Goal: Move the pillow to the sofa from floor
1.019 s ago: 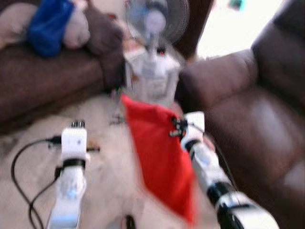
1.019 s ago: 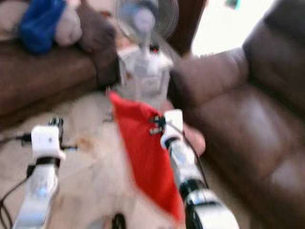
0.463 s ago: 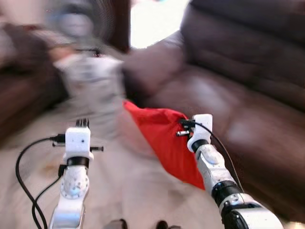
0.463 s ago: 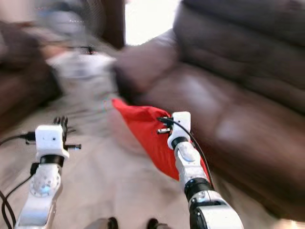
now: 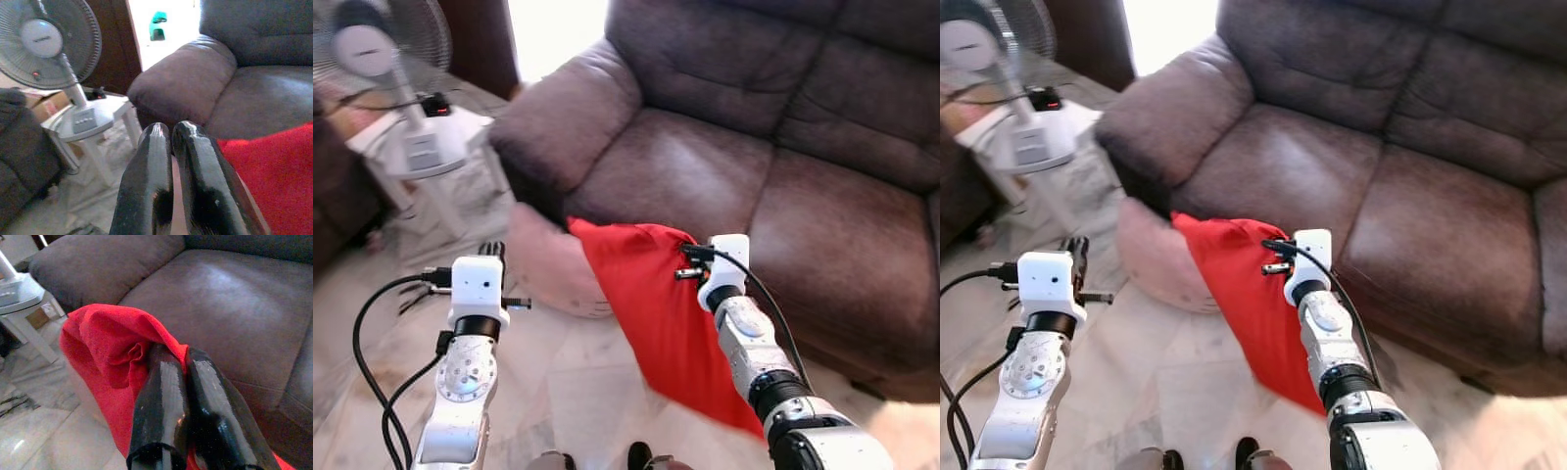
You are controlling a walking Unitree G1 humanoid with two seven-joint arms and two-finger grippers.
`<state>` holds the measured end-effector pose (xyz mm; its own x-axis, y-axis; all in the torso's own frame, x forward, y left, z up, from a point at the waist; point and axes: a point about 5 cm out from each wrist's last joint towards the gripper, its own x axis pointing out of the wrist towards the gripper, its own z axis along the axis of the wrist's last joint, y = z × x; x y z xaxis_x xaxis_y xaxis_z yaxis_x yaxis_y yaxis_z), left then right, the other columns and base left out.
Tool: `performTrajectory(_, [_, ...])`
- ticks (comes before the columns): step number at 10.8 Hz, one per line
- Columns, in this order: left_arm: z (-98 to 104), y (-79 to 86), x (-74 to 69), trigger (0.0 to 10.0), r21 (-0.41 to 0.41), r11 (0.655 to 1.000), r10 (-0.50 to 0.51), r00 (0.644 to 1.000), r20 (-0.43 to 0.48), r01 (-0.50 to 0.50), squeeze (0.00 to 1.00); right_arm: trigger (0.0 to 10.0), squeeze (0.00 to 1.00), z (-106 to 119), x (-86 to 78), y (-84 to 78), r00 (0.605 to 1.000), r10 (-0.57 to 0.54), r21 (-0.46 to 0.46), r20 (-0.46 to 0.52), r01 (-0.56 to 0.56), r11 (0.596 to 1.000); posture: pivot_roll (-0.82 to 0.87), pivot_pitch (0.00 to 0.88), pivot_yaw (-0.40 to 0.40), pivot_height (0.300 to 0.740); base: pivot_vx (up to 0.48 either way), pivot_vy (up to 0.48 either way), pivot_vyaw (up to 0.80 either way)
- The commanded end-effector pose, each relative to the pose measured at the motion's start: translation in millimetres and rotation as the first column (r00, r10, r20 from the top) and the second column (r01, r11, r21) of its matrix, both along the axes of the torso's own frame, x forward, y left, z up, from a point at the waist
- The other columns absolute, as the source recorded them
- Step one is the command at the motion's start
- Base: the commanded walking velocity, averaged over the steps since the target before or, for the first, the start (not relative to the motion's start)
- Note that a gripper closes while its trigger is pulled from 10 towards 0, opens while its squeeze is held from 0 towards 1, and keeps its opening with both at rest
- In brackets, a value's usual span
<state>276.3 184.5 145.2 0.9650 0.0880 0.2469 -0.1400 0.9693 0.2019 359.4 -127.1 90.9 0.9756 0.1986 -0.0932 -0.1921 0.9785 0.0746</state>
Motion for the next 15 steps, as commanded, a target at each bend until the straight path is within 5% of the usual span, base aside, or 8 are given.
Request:
performTrajectory(1, [-11,3.8,-3.1,10.0,-0.016,1.000,-0.007,0.998,-0.059,0.006,0.00,10.0,0.00,37,13.8,-2.7,0.987,-0.003,0.015,0.159,0.000,1.000,0.19,0.149,-0.054,0.740,0.000,0.000,-0.73])
performTrajectory(4, [-12,13.1,-3.9,10.0,-0.015,1.000,0.009,0.998,-0.070,-0.010,0.00,10.0,0.00,39,14.4,-5.5,0.986,0.017,0.002,0.163,-0.018,1.000,0.19,0.148,-0.056,0.740,0.000,0.000,-0.72])
performTrajectory(7, [-11,5.6,-2.7,10.0,-0.030,1.000,-0.010,0.998,-0.063,0.008,0.00,10.0,0.00,39,14.2,-5.6,0.986,0.015,-0.011,0.169,-0.014,1.000,0.19,0.147,-0.056,0.740,0.000,0.000,-0.72])
performTrajectory(10, [-13,17.1,-2.5,10.0,-0.087,0.996,-0.004,0.996,-0.091,-0.004,0.00,10.0,0.00,40,12.9,11.8,0.967,0.202,-0.028,0.156,-0.201,0.979,0.19,0.145,-0.056,0.740,0.000,0.000,0.00])
performTrajectory(13, [-32,26.6,-9.4,10.0,-0.082,0.991,-0.127,0.961,-0.248,0.110,0.00,10.0,0.00,42,2.9,28.1,0.819,0.562,-0.002,0.117,-0.565,0.825,0.19,0.138,-0.054,0.740,0.000,0.000,0.00])
performTrajectory(15, [-42,45.5,-16.2,10.0,-0.177,0.984,-0.021,0.963,-0.268,-0.028,0.00,10.0,0.00,44,-5.0,23.5,0.717,0.687,0.071,0.117,-0.696,0.714,0.19,0.130,-0.055,0.740,0.000,0.000,0.00])
